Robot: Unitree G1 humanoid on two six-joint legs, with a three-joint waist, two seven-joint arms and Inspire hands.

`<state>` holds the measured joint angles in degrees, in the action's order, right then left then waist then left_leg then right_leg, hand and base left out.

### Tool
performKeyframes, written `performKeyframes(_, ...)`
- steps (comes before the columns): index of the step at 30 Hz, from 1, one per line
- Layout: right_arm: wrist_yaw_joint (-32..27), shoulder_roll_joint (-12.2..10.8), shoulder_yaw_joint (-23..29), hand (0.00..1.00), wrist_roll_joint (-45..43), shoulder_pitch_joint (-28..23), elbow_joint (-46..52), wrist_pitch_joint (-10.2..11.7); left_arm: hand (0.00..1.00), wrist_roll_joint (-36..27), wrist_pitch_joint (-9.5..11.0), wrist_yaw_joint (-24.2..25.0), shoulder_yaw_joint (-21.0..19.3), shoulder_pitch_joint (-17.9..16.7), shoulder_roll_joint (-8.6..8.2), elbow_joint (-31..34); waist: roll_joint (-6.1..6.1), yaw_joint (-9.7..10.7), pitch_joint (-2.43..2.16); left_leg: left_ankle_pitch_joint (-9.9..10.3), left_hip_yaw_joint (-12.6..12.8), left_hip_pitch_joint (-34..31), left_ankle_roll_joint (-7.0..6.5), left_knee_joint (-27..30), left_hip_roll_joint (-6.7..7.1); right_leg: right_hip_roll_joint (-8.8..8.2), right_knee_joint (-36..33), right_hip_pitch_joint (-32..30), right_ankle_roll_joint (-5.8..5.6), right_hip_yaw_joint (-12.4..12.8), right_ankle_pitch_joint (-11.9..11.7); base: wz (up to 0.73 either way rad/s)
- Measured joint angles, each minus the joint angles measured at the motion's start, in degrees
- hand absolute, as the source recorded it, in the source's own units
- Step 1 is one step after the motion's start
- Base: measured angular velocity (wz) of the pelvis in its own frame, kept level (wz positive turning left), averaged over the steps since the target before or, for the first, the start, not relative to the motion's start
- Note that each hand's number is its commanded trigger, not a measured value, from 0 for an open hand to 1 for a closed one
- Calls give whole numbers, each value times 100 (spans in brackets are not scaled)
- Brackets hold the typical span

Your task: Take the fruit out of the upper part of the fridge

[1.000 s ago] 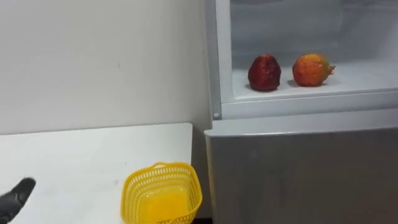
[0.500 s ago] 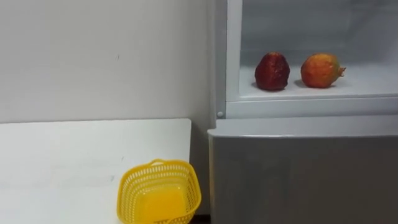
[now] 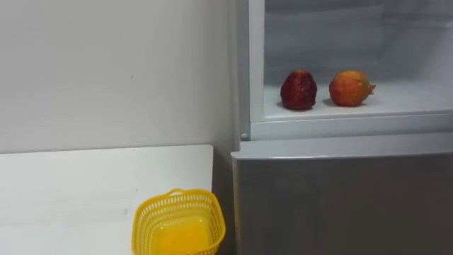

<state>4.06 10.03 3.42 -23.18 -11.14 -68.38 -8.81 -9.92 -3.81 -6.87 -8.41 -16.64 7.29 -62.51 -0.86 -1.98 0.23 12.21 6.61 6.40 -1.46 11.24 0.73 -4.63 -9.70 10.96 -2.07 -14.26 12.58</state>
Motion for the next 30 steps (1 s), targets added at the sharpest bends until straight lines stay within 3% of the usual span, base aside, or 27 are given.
performKeyframes(4, -213, -64, -7, 0, 87, -20, 319, 12, 0, 739, -21, 139, 524, 334, 5, 68, 47, 88, -14, -5, 81, -87, -8, 13, 3, -8, -29, -131, -6, 56, 9, -7)
performKeyframes(7, -562, -128, 35, 0, 84, -21, 838, 87, 0, 1241, -6, 140, 534, 416, 5, 215, 95, 207, -30, -8, 161, -166, -9, 23, -3, 28, -35, -220, 3, 178, -19, -15)
performKeyframes(9, -764, -134, 39, 0, 191, -28, 1306, 180, 0, 1442, 5, 138, 577, 466, 6, 234, 93, 253, -27, -8, 219, -198, -8, 2, -12, 38, -38, -276, 6, 261, -26, -17)
performKeyframes(11, -1045, -180, 3, 0, 495, -25, 1854, 457, 0, 1588, 37, 122, 741, 507, 41, 236, 95, 318, -28, -8, 260, -199, -7, -23, -13, 41, -22, -299, 1, 302, -32, -9)
performKeyframes(19, -1695, -503, -105, 0, 423, -453, 4224, 1078, 0, 1570, 441, 57, 928, 457, 60, 408, 28, 405, -31, -10, 288, -276, -5, -87, -7, 42, -7, -490, -7, 341, -38, -2)
performKeyframes(23, -2172, -512, -101, 0, 145, -710, 5741, 1299, 0, 1563, 653, 24, 907, 401, 64, 332, 13, 409, -31, -9, 442, -260, -5, -95, -14, 46, -10, -546, -8, 510, -39, -20)
performKeyframes(26, -2515, -512, -119, 0, 34, -751, 6487, 1532, 0, 1564, 688, 27, 912, 376, 69, 256, 6, 459, -22, -9, 514, -191, -5, -175, -23, 63, -15, -539, -10, 582, -45, -11)
performKeyframes(30, -2792, -498, -314, 0, 34, -733, 7226, 1575, 0, 1506, 704, 43, 981, 454, 73, 138, -32, 464, -6, -9, 540, -255, -5, -218, -32, 71, -111, -635, -12, 624, -47, -9)
